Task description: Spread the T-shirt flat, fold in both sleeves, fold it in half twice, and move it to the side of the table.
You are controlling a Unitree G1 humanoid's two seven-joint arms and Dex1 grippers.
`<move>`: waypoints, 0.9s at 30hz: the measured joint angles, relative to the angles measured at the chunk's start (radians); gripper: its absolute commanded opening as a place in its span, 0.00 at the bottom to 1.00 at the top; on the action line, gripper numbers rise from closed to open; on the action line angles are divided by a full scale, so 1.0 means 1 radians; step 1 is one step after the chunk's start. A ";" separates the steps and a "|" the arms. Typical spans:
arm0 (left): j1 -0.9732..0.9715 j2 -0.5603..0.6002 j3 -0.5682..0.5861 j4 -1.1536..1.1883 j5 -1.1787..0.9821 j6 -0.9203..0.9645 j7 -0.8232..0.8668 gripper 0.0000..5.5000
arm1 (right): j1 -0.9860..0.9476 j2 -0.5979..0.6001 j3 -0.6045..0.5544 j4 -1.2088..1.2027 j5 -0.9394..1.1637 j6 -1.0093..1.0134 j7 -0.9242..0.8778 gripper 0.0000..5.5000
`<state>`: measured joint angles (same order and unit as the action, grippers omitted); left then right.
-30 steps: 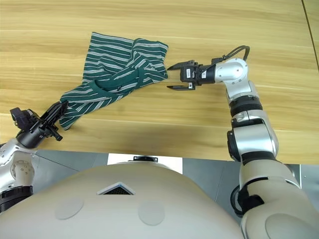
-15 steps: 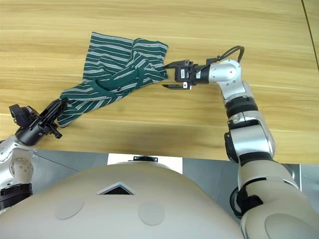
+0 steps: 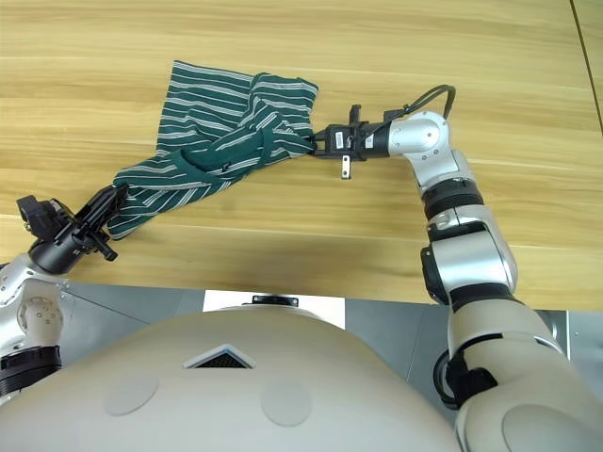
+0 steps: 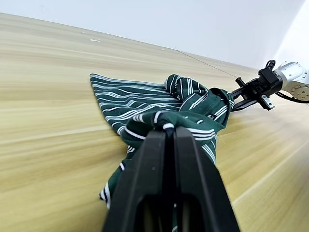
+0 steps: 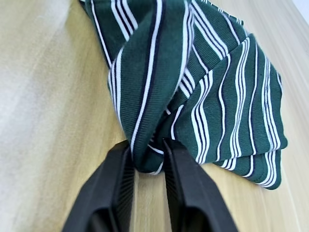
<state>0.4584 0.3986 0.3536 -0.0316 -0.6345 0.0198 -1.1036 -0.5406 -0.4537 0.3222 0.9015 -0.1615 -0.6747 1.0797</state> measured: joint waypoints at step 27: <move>-0.281 -0.032 0.107 -0.258 -0.145 -0.050 0.251 0.00 | -0.053 -0.361 -0.313 -0.604 0.437 0.265 0.246 0.00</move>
<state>0.1773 0.3670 0.4605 -0.2899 -0.7794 -0.0303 -0.8525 -0.5937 -0.8144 0.0091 0.2975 0.2754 -0.4094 1.3260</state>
